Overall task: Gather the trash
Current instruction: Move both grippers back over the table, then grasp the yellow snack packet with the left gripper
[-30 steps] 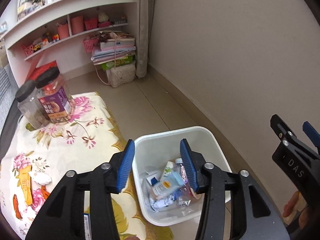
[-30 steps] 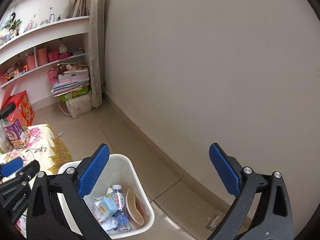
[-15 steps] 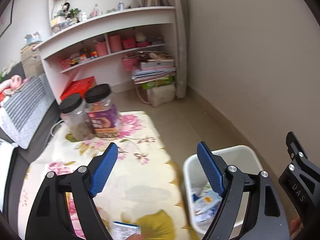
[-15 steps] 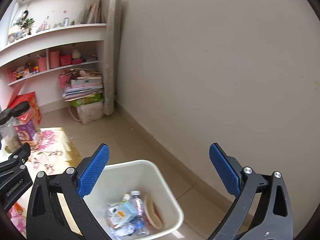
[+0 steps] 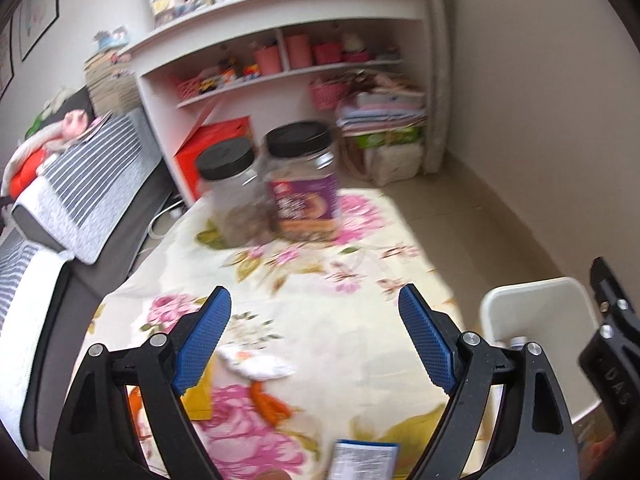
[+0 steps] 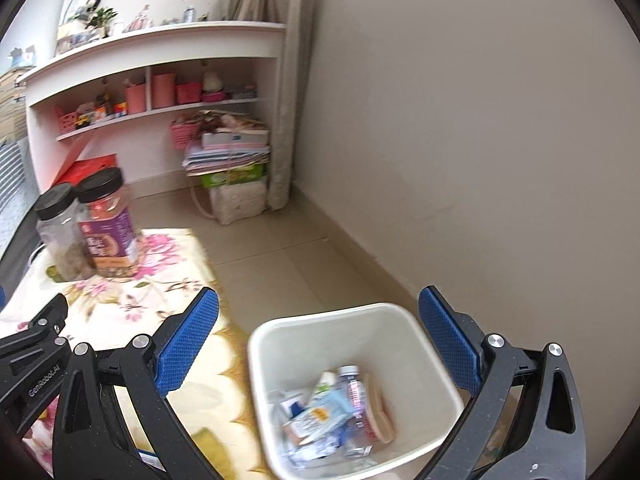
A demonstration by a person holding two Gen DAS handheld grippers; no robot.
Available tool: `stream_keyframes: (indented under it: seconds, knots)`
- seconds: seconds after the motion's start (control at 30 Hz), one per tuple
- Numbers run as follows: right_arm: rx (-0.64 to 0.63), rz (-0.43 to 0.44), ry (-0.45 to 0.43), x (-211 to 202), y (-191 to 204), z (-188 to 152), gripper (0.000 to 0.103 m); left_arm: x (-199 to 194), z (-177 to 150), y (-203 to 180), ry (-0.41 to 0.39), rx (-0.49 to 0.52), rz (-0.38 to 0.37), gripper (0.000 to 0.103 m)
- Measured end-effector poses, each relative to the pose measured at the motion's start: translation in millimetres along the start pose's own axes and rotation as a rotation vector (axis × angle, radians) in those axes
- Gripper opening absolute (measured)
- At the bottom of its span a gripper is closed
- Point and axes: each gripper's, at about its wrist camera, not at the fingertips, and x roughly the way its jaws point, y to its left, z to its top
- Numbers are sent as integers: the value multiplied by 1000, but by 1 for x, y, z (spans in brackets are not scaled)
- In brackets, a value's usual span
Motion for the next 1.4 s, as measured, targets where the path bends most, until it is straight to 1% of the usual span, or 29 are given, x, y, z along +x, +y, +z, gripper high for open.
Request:
stream_keyframes:
  seconds: [0.13, 0.23, 0.3, 0.4, 0.5, 0.57, 0.67, 0.77, 0.83, 0.93, 1.03, 1.1, 1.13, 1.17, 1.2, 1.23, 1.3, 1.37, 1.4]
  knots:
    - [-24, 40, 21, 4, 29, -1, 96, 25, -9, 30, 74, -14, 54, 83]
    - [-56, 72, 40, 6, 53, -4, 96, 49, -19, 51, 154, -7, 93, 83]
    - [-78, 88, 52, 6, 65, -6, 96, 66, -28, 65, 222, 2, 114, 83]
    - [-121, 114, 72, 9, 84, -11, 96, 86, -41, 81, 308, 13, 130, 83]
    - [-157, 136, 89, 12, 98, -15, 96, 103, -54, 96, 374, 21, 150, 83]
    - [-180, 162, 96, 14, 109, -17, 96, 117, -63, 105, 434, 14, 140, 83]
    - [-221, 218, 127, 20, 124, -21, 96, 130, -73, 117, 490, -20, 116, 83]
    - [-258, 261, 142, 24, 138, -25, 96, 149, -86, 129, 552, -40, 62, 83]
    - [-281, 291, 160, 28, 147, -28, 96, 155, -91, 136, 570, -64, 23, 84]
    - [-307, 373, 210, 38, 162, -35, 96, 160, -92, 147, 559, -93, -44, 85]
    - [-350, 451, 249, 47, 179, -41, 96, 164, -94, 153, 565, -108, -120, 76]
    - [-391, 498, 255, 49, 192, -47, 96, 162, -93, 154, 555, -82, -129, 61]
    - [-412, 524, 260, 50, 199, -50, 96, 160, -93, 154, 549, -70, -138, 55]
    - [-434, 548, 268, 50, 206, -54, 96, 158, -93, 154, 539, -57, -139, 46]
    - [-453, 565, 274, 50, 212, -57, 96, 157, -92, 154, 534, -44, -131, 28]
    - [-472, 583, 278, 49, 218, -60, 96, 155, -93, 155, 526, -36, -131, 28]
    - [-526, 617, 281, 46, 232, -67, 96, 151, -93, 160, 514, -41, -123, 23]
    - [-566, 640, 284, 44, 243, -73, 96, 145, -89, 175, 495, -49, -108, 17]
    - [-583, 648, 287, 44, 248, -76, 96, 140, -86, 182, 484, -62, -101, 17]
